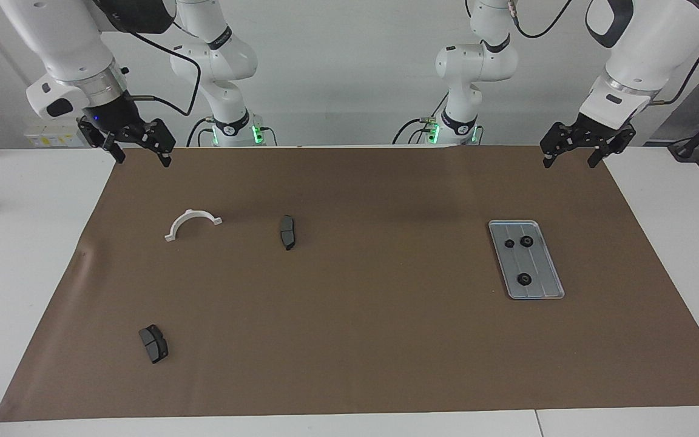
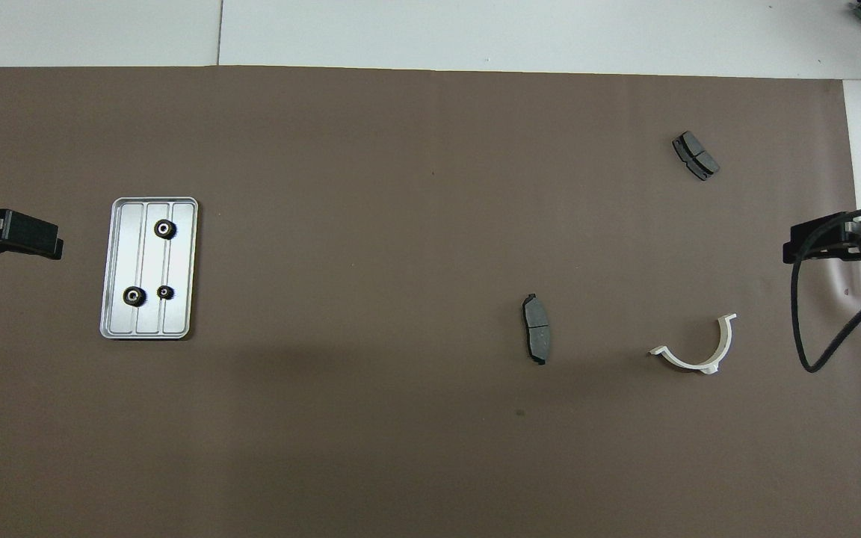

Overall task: Place bearing gear from tray to pile
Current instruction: 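Reach the left gripper down over the metal tray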

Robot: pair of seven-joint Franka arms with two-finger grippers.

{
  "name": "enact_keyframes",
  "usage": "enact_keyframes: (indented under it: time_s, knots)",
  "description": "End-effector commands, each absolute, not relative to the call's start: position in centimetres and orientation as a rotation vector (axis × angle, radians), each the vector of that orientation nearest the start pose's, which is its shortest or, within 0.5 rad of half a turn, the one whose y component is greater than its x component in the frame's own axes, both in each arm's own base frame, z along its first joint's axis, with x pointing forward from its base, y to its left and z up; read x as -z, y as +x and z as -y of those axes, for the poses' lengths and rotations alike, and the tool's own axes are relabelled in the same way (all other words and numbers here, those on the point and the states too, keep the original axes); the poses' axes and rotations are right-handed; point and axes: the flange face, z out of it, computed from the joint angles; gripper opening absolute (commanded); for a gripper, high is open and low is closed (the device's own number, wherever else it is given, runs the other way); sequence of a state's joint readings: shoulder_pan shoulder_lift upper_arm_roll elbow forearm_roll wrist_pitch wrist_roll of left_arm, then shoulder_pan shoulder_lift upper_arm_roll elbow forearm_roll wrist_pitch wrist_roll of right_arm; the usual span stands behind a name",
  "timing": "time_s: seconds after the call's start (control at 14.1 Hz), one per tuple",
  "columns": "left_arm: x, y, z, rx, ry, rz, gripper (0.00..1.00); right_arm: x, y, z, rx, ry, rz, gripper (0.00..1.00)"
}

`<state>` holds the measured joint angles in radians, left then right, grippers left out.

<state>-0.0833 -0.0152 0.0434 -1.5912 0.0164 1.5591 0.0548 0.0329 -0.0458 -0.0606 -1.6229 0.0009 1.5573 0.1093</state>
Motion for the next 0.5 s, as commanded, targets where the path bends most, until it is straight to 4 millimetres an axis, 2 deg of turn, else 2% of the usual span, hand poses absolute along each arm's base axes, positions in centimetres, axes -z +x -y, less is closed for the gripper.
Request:
enact_keyframes:
  time_s: [0.0, 0.42]
  knots:
    - [-62.43, 54.14, 1.8, -0.022, -3.142, -0.133, 1.0, -62.66, 53.0, 1.4, -0.05, -3.107, -0.228, 1.0]
    - [-62.34, 54.06, 2.47, -0.036, -3.141, -0.145, 1.0, -62.66, 53.0, 1.48, -0.05, -3.107, -0.231, 1.0]
